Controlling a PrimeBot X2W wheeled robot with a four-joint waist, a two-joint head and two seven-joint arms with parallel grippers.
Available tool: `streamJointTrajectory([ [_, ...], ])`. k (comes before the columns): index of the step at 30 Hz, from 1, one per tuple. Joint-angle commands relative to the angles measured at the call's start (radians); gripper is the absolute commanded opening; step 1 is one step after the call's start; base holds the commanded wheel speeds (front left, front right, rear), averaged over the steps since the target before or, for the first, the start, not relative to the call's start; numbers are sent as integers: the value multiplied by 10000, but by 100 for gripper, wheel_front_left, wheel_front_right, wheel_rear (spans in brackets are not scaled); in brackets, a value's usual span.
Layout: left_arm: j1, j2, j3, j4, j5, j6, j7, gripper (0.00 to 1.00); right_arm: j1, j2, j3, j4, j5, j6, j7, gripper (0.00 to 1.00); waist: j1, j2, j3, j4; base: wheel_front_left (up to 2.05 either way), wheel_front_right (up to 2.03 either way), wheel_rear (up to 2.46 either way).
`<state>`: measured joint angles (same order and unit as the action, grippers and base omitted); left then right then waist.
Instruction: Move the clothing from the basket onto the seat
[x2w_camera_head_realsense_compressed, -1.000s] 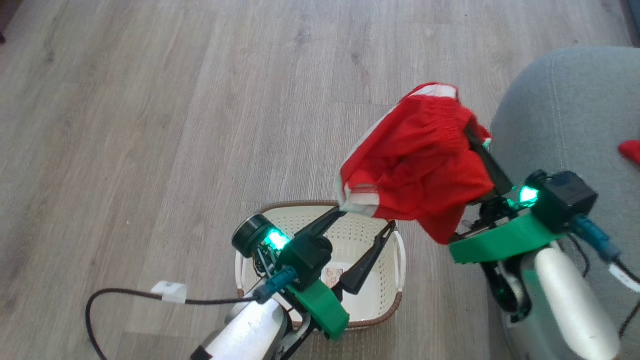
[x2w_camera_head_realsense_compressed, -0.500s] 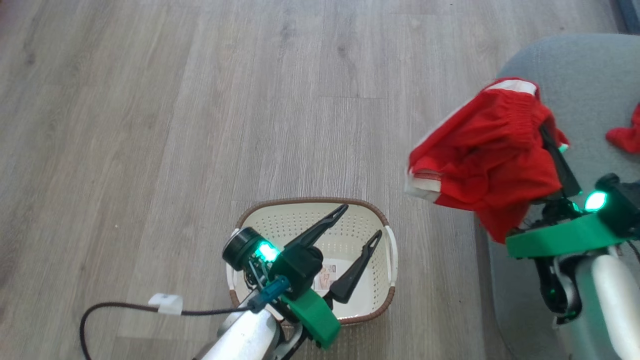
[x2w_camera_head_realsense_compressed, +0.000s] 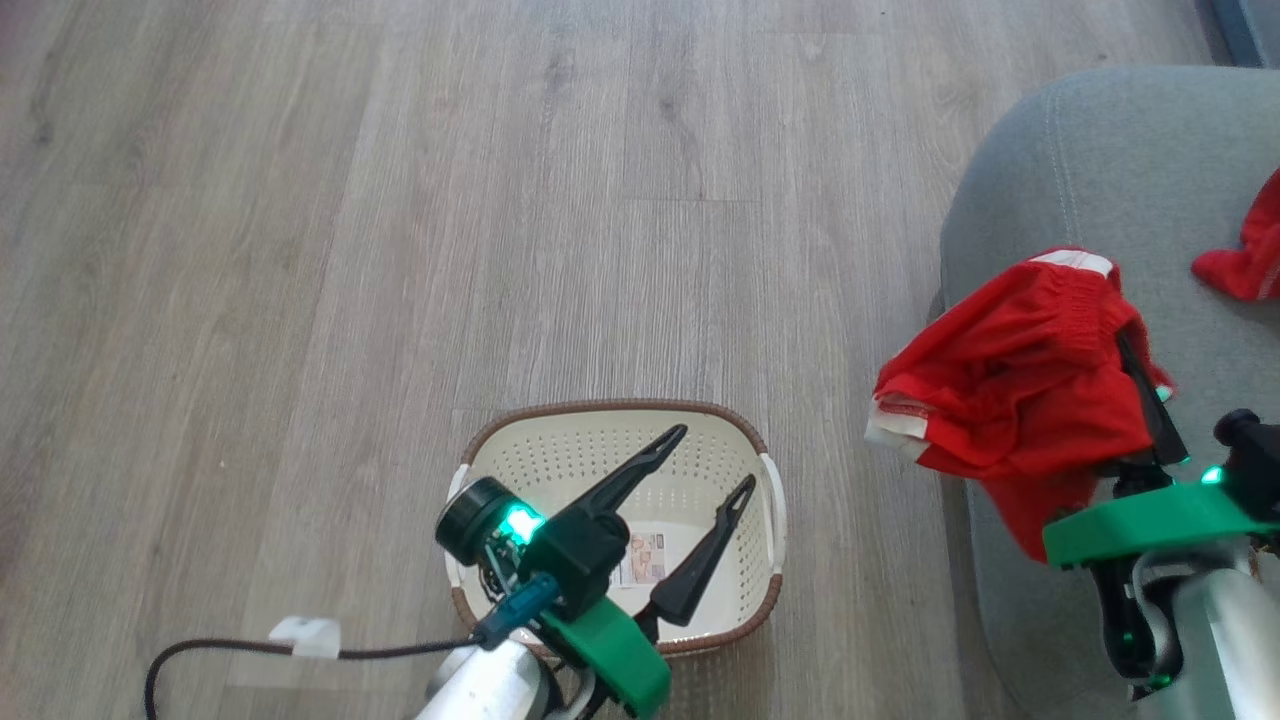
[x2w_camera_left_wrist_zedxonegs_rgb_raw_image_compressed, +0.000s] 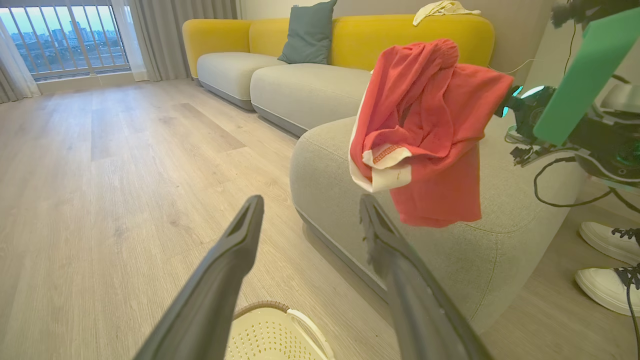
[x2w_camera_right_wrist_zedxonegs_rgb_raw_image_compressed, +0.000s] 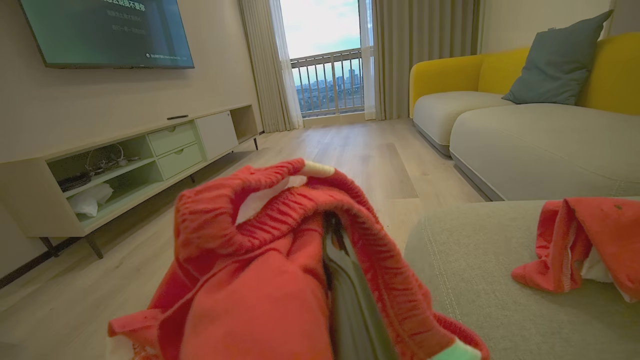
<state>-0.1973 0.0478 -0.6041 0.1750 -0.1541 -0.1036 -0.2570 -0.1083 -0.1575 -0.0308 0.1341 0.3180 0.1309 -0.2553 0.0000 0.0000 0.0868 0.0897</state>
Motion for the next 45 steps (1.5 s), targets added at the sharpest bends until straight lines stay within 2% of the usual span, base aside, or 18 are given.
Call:
streamJointTrajectory([
  [1,-166,24,397,-367,-52,-27,-47,100,-205,-34,152,-353,24,-2,-65,0,0,0,-3,-1,0,0,0],
  [9,91,24,558,-433,32,-132,-47,100,-131,8,-91,-202,27,-2,-65,0,0,0,19,-109,0,0,0],
  [15,110,24,659,-455,88,-133,-47,100,-222,-1,-309,-285,22,-2,-65,0,0,0,107,-651,0,0,0],
  [22,-13,24,617,-466,243,-160,-47,100,-347,-2,-485,-477,-22,-2,-65,0,0,0,337,-1849,0,0,0],
  [28,-156,24,536,-476,336,-189,-47,100,-398,-8,-600,-553,-43,-2,-65,0,0,0,492,-3062,0,0,0],
  [29,-214,24,513,-464,381,-199,-47,100,-407,-4,-672,-589,-44,-2,-65,0,0,0,557,-3449,0,0,0],
  [30,-214,24,513,-464,381,-199,-47,100,-407,-4,-672,-589,-44,-2,-65,0,0,0,557,-3449,0,0,0],
  [31,-286,24,489,-442,439,-211,-47,100,-402,27,-763,-633,-35,-2,-65,0,0,0,624,-3805,0,0,0],
  [37,-478,24,444,-460,552,-239,-47,100,-352,143,-985,-726,-18,-2,-65,0,0,0,845,-4761,0,0,0],
  [45,-537,24,152,-456,756,-261,-47,100,-182,372,-1219,-646,47,-2,-65,0,0,0,924,-5628,0,0,0],
])
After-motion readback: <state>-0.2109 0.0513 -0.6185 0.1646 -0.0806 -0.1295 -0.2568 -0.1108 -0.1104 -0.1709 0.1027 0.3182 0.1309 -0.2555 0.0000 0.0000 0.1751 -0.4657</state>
